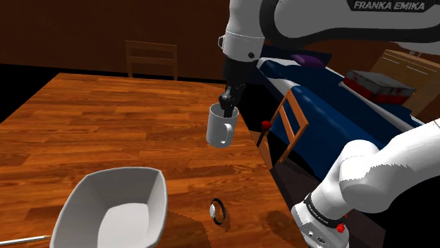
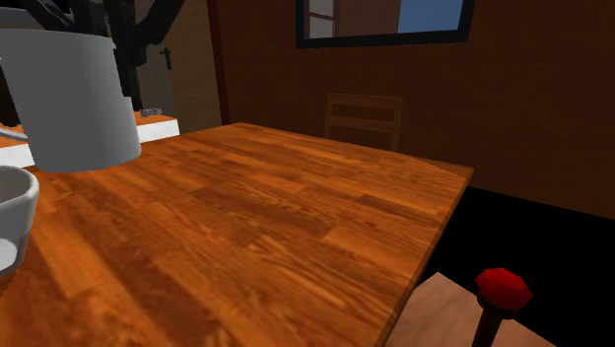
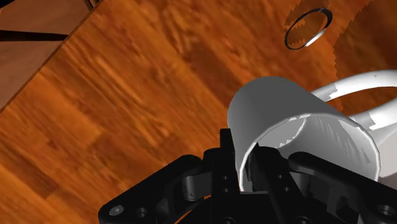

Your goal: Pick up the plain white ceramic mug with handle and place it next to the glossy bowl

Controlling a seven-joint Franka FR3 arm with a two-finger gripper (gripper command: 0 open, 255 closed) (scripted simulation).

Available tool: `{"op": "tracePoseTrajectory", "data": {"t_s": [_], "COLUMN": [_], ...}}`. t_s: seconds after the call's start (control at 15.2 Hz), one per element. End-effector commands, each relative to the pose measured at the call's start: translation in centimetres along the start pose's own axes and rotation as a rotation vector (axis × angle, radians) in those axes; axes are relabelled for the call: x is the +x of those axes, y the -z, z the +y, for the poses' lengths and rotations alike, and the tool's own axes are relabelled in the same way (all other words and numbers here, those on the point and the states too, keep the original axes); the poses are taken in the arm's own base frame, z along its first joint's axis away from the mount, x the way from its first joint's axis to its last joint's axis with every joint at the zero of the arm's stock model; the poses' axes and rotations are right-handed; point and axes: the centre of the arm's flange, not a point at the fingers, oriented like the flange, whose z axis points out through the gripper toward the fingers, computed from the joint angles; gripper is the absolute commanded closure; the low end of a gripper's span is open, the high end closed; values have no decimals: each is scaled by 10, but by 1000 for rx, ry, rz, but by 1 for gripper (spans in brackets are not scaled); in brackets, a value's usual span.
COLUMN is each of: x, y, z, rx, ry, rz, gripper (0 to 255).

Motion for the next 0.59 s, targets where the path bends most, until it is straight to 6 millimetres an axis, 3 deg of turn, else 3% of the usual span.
{"op": "tracePoseTrajectory", "data": {"t_s": [0.0, 0.13, 0.53], "x": [-4, -10, -8], "y": [-2, -2, -34], "z": [-28, -52, -51], "rx": [0, 0, 0], "ry": [-2, -2, -2], "rz": [0, 0, 0], "gripper": [255, 255, 255]}}
